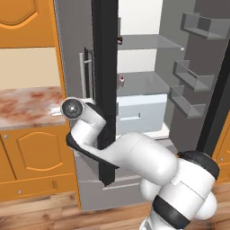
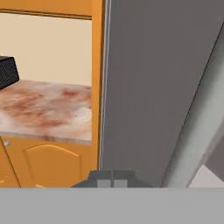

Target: Take the cakes from the fridge and place them on the empty tray on the dining counter.

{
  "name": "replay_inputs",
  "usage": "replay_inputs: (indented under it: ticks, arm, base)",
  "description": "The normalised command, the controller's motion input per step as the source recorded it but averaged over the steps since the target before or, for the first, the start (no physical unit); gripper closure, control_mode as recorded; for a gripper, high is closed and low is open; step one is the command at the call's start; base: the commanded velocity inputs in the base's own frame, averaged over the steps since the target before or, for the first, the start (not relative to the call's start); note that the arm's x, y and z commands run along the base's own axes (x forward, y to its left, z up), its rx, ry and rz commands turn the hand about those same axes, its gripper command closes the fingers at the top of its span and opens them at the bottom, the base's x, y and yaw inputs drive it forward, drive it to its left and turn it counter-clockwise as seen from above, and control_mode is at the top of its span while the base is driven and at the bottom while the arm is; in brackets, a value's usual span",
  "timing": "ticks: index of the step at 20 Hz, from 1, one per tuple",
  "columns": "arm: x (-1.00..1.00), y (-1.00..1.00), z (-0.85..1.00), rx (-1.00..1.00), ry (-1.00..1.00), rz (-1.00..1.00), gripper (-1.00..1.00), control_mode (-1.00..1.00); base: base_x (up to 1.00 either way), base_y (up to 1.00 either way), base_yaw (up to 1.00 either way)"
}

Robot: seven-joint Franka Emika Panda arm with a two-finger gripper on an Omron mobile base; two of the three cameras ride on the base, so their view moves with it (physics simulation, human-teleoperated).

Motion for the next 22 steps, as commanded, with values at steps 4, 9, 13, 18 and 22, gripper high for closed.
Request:
replay_inputs:
  ticks: [4,9,13,18,22]
  arm:
    - [-0.47,0.57,0.13,-0.02,0.03,-0.01,-1.00,-1.00]
    - [-1.00,-0.47,0.28,0.00,-0.04,-0.10,-1.00,-1.00]
    - [-0.95,-0.87,0.46,0.01,-0.03,-0.12,-1.00,-1.00]
    - [-0.61,-0.99,0.31,0.00,-0.02,0.00,-1.00,-1.00]
    - [-0.45,-1.00,0.03,0.00,-0.08,0.22,-1.00,-1.00]
  base:
    - [0.00,0.00,0.00]
    - [0.00,0.00,0.00]
    - [0.00,0.00,0.00]
    - [0.00,0.00,0.00]
    - [0.00,0.00,0.00]
